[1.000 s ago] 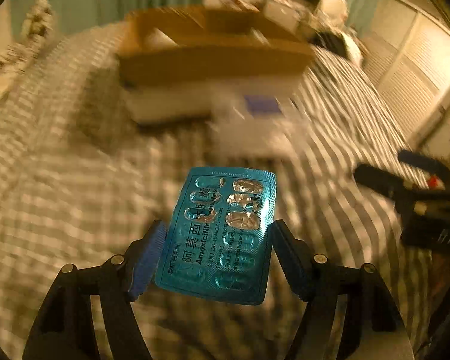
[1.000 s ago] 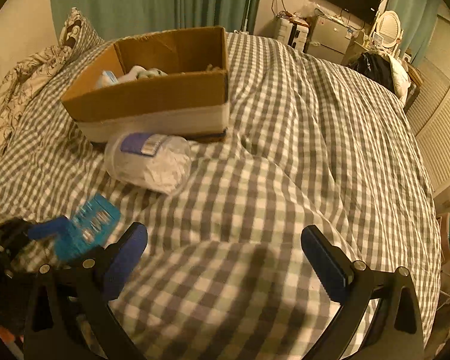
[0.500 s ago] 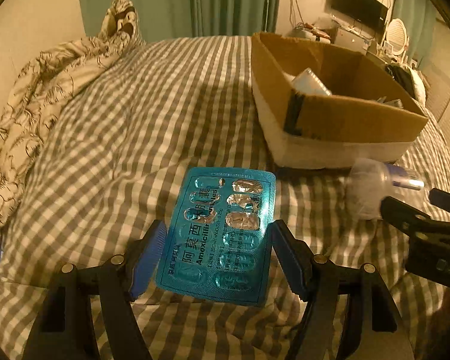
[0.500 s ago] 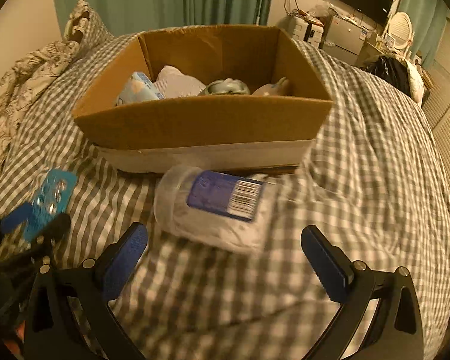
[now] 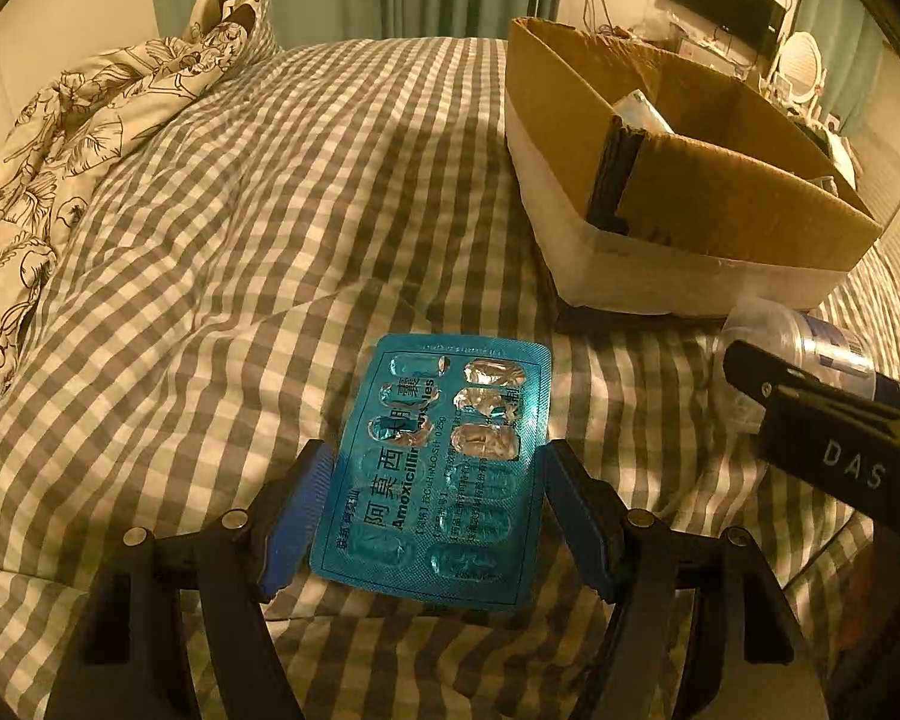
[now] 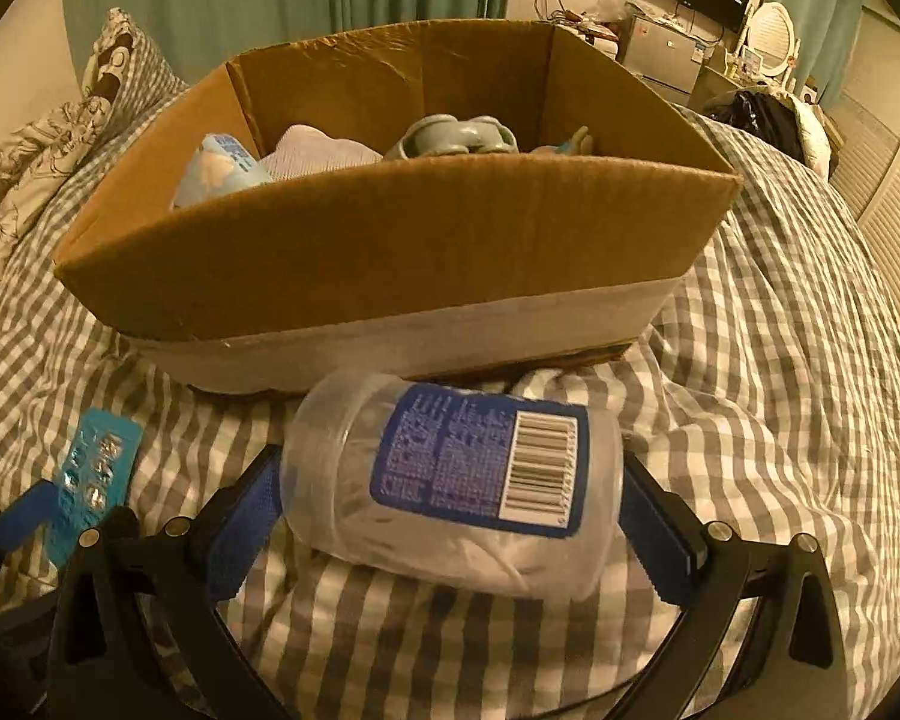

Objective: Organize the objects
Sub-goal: 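Grasp the swab container with the right tool while the left holds pills, drop both in box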

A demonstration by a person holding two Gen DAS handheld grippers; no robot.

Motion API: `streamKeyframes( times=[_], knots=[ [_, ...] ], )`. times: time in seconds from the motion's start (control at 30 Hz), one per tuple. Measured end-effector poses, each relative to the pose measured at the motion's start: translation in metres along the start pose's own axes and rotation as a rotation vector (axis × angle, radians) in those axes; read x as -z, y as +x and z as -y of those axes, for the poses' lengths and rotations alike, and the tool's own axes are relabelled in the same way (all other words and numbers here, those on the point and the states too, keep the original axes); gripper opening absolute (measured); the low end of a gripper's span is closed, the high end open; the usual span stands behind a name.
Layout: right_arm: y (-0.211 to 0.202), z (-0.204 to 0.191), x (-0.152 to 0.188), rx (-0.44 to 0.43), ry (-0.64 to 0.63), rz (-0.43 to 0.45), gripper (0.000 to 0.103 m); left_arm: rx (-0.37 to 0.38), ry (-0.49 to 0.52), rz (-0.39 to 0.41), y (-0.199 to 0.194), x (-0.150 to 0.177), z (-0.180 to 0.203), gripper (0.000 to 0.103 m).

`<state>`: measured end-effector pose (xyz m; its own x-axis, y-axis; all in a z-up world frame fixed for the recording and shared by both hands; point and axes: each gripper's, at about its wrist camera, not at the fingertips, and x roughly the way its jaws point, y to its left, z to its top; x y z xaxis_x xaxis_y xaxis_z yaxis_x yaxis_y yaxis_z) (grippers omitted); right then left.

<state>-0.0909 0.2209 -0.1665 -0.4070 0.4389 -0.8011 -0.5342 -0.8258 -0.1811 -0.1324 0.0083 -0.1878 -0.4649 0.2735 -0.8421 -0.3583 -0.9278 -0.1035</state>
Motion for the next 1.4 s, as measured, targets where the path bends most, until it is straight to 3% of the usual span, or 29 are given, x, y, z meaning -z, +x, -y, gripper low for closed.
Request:
streamKeyframes(
  times=[0.33, 0.67, 0.93, 1.2, 1.4],
  knots=[
    [-0.002, 0.004, 0.004, -0.032, 0.002, 0.006, 0.095, -0.012, 0.001, 0.039, -0.011, 0.003, 0.0, 0.073],
    [-0.056, 0.019, 0.021, -0.131, 0.011, 0.085, 0.094, -0.044, 0.048, 0.087, -0.038, 0.011, 0.011, 0.074],
    [-0.095, 0.03, 0.025, -0.228, -0.006, 0.13, 0.094, -0.022, 0.05, 0.127, -0.071, 0.01, 0.019, 0.074],
    [-0.138, 0.05, 0.008, -0.25, -0.035, 0.232, 0.094, 0.02, 0.076, 0.187, -0.098, -0.019, 0.038, 0.074],
    [-0.149, 0.065, -0.034, -0.248, -0.039, 0.288, 0.094, 0.047, 0.097, 0.228, -0.1, -0.064, 0.055, 0.074]
  ],
)
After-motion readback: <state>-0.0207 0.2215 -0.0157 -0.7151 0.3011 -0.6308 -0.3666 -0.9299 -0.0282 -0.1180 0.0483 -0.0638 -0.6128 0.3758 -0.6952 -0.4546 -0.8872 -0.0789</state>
